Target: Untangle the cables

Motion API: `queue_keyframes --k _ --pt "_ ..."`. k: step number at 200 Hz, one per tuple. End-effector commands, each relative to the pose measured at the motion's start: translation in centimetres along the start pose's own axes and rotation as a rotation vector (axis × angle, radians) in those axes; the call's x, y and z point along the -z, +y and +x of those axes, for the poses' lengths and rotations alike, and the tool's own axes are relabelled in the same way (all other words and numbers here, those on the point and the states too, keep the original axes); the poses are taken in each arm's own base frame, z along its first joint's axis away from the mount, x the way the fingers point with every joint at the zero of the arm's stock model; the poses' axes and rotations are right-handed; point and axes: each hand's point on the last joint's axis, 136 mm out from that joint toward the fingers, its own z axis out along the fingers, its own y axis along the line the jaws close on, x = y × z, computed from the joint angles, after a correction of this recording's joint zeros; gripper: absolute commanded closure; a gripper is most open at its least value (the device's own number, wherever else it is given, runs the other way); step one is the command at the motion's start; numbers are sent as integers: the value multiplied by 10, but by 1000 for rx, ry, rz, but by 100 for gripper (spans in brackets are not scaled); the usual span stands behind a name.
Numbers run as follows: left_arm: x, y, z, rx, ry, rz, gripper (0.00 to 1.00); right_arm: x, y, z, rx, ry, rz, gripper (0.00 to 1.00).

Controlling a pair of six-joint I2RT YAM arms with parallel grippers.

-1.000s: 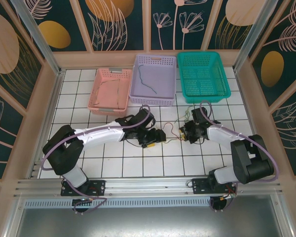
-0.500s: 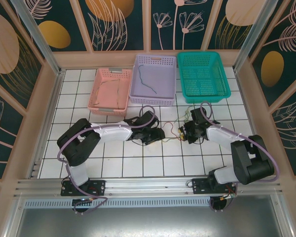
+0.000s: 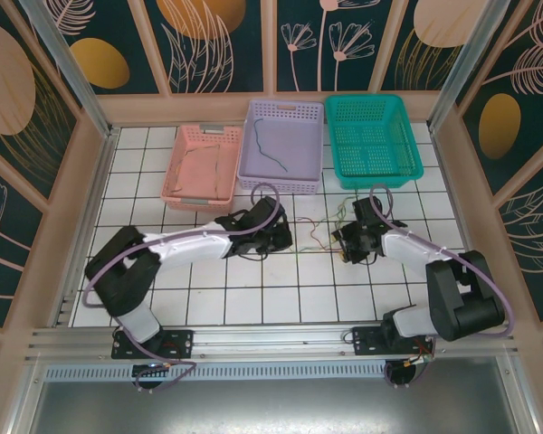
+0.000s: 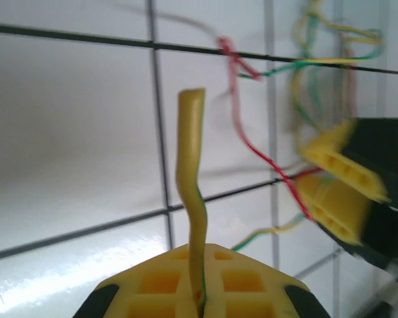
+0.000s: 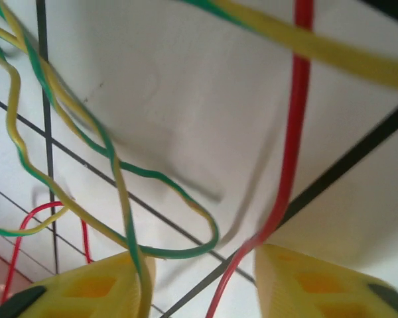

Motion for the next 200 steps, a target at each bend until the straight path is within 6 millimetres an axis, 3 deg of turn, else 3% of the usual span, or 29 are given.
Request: queue_keyframes --k 1,42,60,87,122,173,200 --pt "28 -10 10 -84 48 27 100 -5 -7 -15 55 -47 64 50" --pt "85 3 -5 -179 -41 -105 100 -10 -4 -28 68 -75 80 39" --pt "110 -6 -13 -220 -85 -98 100 -9 -4 -34 69 -86 83 36" --pt "146 -16 -27 -251 -180 -76 100 -8 -5 -40 60 -90 81 35" --pt "183 -8 -42 -274 -279 -155 100 -9 -7 -48 46 -97 83 36" --pt "272 1 -76 -284 -576 -236 100 -13 -11 -56 37 -99 90 36" --pt "300 -4 -85 -290 -664 -220 100 -13 -9 -59 41 -104 89 36"
